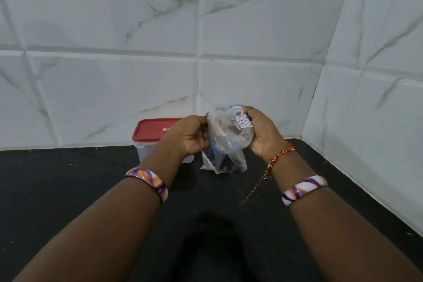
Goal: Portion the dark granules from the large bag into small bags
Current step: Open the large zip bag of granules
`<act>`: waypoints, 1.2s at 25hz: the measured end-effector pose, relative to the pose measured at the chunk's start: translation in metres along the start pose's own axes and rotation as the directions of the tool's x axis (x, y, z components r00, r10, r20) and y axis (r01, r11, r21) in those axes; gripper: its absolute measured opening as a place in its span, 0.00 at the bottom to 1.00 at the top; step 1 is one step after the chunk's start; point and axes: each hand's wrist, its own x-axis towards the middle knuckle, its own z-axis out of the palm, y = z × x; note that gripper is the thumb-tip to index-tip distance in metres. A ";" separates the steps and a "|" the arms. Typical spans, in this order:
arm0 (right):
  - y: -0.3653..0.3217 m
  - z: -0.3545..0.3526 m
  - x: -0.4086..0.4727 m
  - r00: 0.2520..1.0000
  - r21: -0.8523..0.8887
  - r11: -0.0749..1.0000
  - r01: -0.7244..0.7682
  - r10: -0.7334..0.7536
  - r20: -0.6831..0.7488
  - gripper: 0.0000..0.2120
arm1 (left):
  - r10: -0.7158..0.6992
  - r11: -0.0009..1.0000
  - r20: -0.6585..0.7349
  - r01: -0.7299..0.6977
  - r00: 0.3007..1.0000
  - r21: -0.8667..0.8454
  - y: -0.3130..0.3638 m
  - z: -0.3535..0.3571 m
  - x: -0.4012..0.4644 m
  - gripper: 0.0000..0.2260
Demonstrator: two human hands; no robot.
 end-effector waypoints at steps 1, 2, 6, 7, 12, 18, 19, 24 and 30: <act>0.002 -0.001 0.000 0.999 0.016 0.999 -0.039 0.039 -0.008 0.13 | -0.005 0.995 0.031 0.008 1.000 -0.102 -0.002 -0.002 0.003 0.08; 0.005 -0.001 0.002 0.997 0.020 0.998 -0.061 0.061 -0.039 0.14 | -0.012 0.986 0.079 0.024 0.997 -0.162 -0.004 -0.002 0.002 0.10; 0.011 0.002 0.007 0.986 0.041 0.997 -0.068 0.073 -0.152 0.05 | -0.012 0.996 0.020 0.010 1.000 0.083 -0.009 -0.003 -0.004 0.10; 0.009 0.002 0.008 0.982 0.042 0.998 -0.051 0.058 -0.177 0.06 | 0.030 0.975 -0.083 -0.011 0.996 0.221 -0.008 -0.003 -0.004 0.10; -0.002 0.004 0.004 0.979 -0.094 0.995 0.013 -0.032 -0.200 0.11 | 0.651 0.654 -0.005 -0.557 0.759 0.512 0.019 -0.009 -0.004 0.13; 0.000 0.014 0.007 0.964 -0.315 0.949 0.016 -0.098 -0.248 0.12 | 0.280 0.077 0.428 -0.465 0.859 0.882 0.023 0.011 -0.011 0.13; -0.001 0.012 0.007 0.966 -0.280 0.960 0.001 -0.073 -0.247 0.12 | 0.262 0.092 0.421 -0.457 0.869 0.885 0.022 0.012 -0.011 0.12; 0.001 0.000 0.011 0.978 -0.163 0.985 -0.057 0.022 -0.207 0.12 | 0.311 -0.114 0.397 -0.381 0.863 0.917 0.018 0.026 -0.009 0.14; 0.001 0.019 -0.012 0.829 -0.958 0.188 0.218 -0.553 0.081 0.10 | 0.471 -0.126 0.213 -0.174 0.856 0.977 0.009 0.019 0.016 0.15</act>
